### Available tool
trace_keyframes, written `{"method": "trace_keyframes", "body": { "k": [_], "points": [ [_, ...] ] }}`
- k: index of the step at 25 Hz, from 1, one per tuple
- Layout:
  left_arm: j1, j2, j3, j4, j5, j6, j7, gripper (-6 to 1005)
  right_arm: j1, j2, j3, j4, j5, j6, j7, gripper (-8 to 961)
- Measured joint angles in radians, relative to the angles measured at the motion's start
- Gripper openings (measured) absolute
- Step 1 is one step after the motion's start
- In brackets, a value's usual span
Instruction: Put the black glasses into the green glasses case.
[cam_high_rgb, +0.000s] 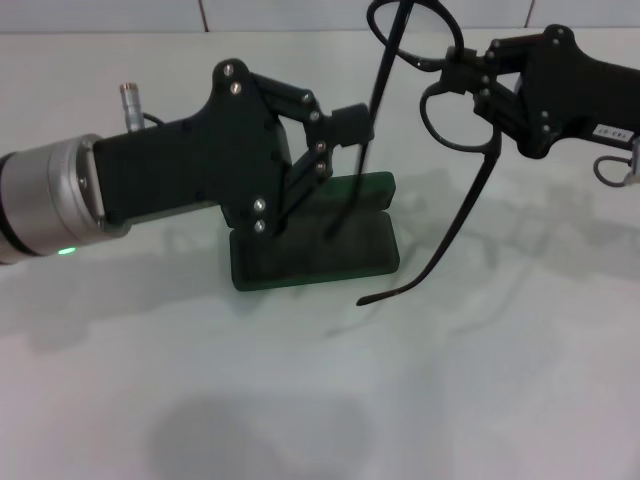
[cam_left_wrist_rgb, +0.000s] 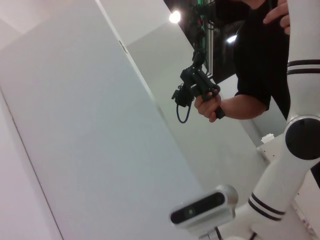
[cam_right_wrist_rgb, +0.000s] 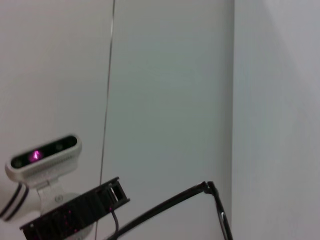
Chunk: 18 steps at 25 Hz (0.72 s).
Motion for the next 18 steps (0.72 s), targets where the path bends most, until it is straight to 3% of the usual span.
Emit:
{"method": "trace_keyframes", "body": {
  "k": [13, 18],
  "points": [
    [0.045, 0.028, -0.001, -0.082, 0.08, -0.158, -0.084, 17, -0.042, -0.011, -0.007, -0.004, -0.099, 0.038, -0.066, 58],
    [0.066, 0.035, 0.006, -0.089, 0.105, -0.136, -0.09, 17, -0.038, -0.011, -0.006, -0.005, -0.105, 0.074, -0.106, 58]
  ]
}}
